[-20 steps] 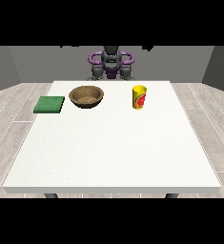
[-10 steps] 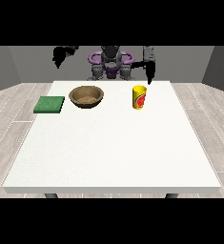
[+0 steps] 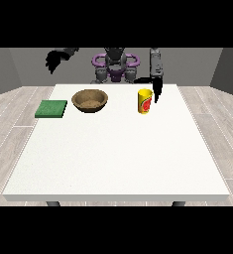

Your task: Pick the cup and pour the ball into the bowl, then pick the bowl and place it on the pad

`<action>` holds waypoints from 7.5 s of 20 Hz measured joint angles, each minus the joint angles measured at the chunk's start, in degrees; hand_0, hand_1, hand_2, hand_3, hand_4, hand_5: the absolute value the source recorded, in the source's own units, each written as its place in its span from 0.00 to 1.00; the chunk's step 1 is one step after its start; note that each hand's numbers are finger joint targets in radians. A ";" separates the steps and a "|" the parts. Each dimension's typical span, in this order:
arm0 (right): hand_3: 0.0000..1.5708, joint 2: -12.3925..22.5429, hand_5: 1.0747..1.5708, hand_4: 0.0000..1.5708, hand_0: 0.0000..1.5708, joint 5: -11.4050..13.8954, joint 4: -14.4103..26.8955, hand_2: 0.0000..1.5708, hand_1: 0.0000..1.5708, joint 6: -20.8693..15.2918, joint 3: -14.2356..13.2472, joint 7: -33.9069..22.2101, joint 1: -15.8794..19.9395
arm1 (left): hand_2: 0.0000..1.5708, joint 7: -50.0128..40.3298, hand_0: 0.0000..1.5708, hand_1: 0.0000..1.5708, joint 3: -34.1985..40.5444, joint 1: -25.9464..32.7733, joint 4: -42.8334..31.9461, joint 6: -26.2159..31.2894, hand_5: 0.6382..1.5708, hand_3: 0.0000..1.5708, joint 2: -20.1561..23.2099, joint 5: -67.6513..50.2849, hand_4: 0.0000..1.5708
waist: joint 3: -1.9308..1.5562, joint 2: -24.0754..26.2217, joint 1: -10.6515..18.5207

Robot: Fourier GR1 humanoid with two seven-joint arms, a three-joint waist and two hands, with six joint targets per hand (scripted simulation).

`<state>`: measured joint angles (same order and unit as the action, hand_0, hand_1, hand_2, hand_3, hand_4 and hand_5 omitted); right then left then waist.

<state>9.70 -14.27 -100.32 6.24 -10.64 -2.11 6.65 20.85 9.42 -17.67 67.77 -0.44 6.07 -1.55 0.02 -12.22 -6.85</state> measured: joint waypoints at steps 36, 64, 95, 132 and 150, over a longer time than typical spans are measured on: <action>0.07 11.47 0.98 0.43 0.00 -9.80 19.35 0.00 0.00 11.60 -10.72 -2.17 4.05 | 1.00 -4.33 0.86 0.86 -14.98 -18.63 -31.81 -32.65 0.97 1.00 2.94 32.60 0.92 | -0.41 10.42 -2.78; 0.17 11.40 0.95 0.44 0.00 -6.20 37.42 0.00 0.00 14.53 -9.78 3.77 9.13 | 0.76 -56.48 0.11 0.11 -52.36 -39.30 -33.46 -6.32 1.00 1.00 -6.04 75.64 0.72 | -0.06 16.58 -2.38; 0.00 1.59 0.99 0.47 0.00 -1.81 37.95 0.00 0.00 1.90 -9.18 9.46 2.86 | 0.00 -30.05 0.00 0.00 7.25 -30.08 -4.65 7.92 0.98 0.00 12.07 3.09 0.67 | 0.10 12.19 15.61; 0.98 -2.10 0.80 0.58 1.00 1.01 57.38 1.00 1.00 -4.80 -8.75 31.18 12.48 | 0.00 -31.53 0.00 0.00 18.34 -23.96 3.09 22.91 0.96 0.00 29.67 -16.24 0.65 | 1.78 0.91 16.56; 0.62 2.72 0.97 0.67 1.00 2.43 47.63 1.00 1.00 -14.24 -2.91 14.77 8.28 | 0.00 -32.24 0.00 0.00 20.59 -22.60 -0.29 24.58 0.97 0.00 31.79 -18.50 0.76 | -0.65 3.09 18.04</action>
<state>12.43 -11.84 -52.69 -8.00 -13.55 12.66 14.93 -11.40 30.01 -40.27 67.48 24.14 37.86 -20.05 -0.63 -9.13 11.19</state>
